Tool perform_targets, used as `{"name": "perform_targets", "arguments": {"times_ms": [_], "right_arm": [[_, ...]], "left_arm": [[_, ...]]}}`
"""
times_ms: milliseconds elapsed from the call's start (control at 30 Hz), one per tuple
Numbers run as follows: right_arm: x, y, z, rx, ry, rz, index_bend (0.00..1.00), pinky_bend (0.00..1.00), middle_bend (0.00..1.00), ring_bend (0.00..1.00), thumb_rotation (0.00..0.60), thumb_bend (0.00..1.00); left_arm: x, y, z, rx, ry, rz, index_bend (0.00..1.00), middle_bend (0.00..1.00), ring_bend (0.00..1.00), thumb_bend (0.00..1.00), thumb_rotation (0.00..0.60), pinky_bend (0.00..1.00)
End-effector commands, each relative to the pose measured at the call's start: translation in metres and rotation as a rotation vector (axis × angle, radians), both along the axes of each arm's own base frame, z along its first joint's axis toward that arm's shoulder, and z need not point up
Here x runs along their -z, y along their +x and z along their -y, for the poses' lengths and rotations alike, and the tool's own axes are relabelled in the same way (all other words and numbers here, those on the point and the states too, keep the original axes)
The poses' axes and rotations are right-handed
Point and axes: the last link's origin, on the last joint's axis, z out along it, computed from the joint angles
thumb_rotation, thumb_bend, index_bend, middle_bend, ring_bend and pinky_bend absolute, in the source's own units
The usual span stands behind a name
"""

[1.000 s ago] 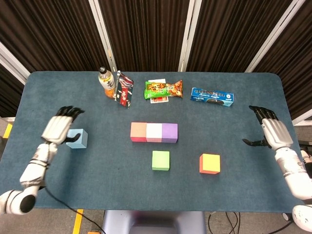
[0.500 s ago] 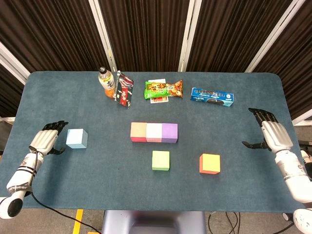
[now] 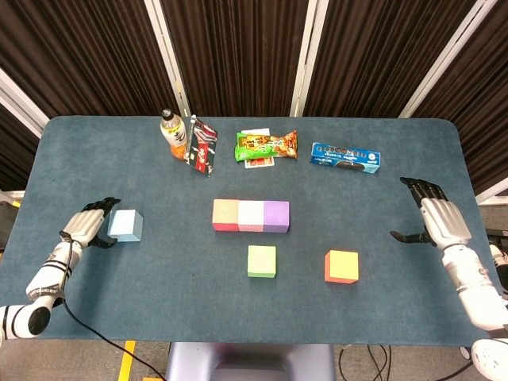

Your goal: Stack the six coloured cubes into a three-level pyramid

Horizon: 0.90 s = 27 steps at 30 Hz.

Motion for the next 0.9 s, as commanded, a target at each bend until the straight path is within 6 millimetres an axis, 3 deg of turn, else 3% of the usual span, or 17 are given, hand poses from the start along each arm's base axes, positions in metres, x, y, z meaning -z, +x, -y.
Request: {"name": "perform_targets", "arguments": {"times_ms": [33, 167, 233, 333, 433, 700, 900], "right_arm": [[0.001, 0.0, 0.001, 0.002, 0.003, 0.001, 0.08, 0.1, 0.17, 0.03, 0.6, 0.28], [0.003, 0.0, 0.003, 0.006, 0.005, -0.001, 0.08, 0.1, 0.17, 0.03, 0.6, 0.28], [0.004, 0.0, 0.003, 0.008, 0.005, -0.001, 0.08, 0.1, 0.17, 0.03, 0.6, 0.28], [0.005, 0.001, 0.005, 0.008, 0.004, 0.0, 0.08, 0.1, 0.17, 0.03, 0.6, 0.28], [0.005, 0.001, 0.006, 0.008, 0.001, 0.002, 0.08, 0.1, 0.17, 0.03, 0.6, 0.28], [0.002, -0.003, 0.002, 0.021, -0.009, 0.011, 0.08, 0.1, 0.17, 0.03, 0.6, 0.28], [0.0, -0.007, 0.001, 0.028, -0.016, 0.019, 0.08, 0.1, 0.17, 0.03, 0.6, 0.28]], "left_arm": [[0.003, 0.001, -0.008, -0.005, -0.005, 0.018, 0.02, 0.01, 0.0, 0.33, 0.6, 0.07], [0.006, 0.0, -0.017, -0.008, 0.025, 0.029, 0.14, 0.12, 0.08, 0.33, 0.6, 0.1], [0.006, 0.002, -0.022, 0.003, 0.063, 0.04, 0.28, 0.3, 0.23, 0.32, 0.6, 0.16], [0.005, 0.015, -0.027, 0.045, 0.099, 0.069, 0.39, 0.47, 0.38, 0.32, 0.6, 0.24], [0.001, 0.042, -0.03, 0.119, 0.111, 0.093, 0.39, 0.48, 0.39, 0.32, 0.6, 0.25], [-0.005, 0.144, -0.026, 0.293, 0.05, 0.214, 0.35, 0.45, 0.39, 0.32, 0.6, 0.24], [0.009, 0.206, -0.023, 0.396, 0.015, 0.201, 0.34, 0.45, 0.39, 0.32, 0.6, 0.26]]}}
